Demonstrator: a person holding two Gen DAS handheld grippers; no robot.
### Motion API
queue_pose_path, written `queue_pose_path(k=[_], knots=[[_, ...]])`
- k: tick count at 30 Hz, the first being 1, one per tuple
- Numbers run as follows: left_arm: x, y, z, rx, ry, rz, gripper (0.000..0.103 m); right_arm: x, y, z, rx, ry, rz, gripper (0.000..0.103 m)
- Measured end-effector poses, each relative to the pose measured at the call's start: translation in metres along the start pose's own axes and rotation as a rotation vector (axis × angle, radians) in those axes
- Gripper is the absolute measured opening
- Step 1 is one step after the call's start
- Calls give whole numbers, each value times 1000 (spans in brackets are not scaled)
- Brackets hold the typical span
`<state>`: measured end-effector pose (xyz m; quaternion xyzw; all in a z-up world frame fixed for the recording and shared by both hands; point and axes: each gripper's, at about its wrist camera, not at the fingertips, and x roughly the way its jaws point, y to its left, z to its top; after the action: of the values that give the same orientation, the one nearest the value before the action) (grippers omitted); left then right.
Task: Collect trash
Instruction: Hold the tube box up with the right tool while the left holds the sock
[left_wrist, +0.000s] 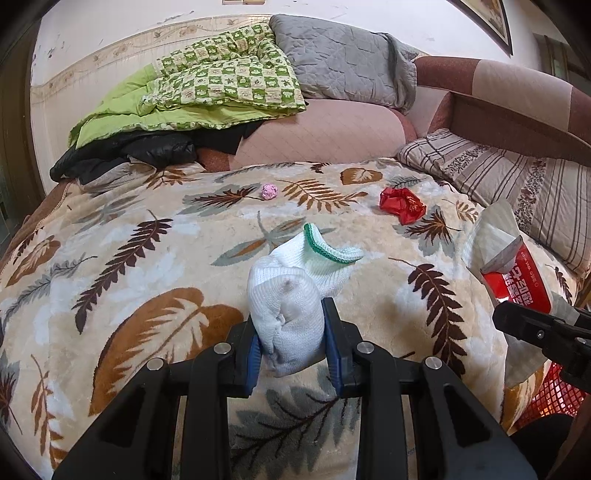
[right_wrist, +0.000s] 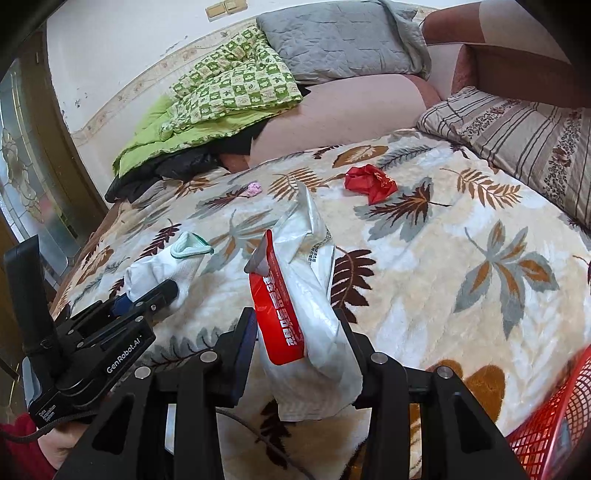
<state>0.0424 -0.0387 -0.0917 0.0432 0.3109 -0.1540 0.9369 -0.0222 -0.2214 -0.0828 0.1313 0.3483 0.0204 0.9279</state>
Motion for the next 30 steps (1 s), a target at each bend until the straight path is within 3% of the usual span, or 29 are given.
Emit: queue_pose_path(k=[30], knots=[[2,-2,1,5,-4,4,28,-3,-1,0,13,0,-7,44]])
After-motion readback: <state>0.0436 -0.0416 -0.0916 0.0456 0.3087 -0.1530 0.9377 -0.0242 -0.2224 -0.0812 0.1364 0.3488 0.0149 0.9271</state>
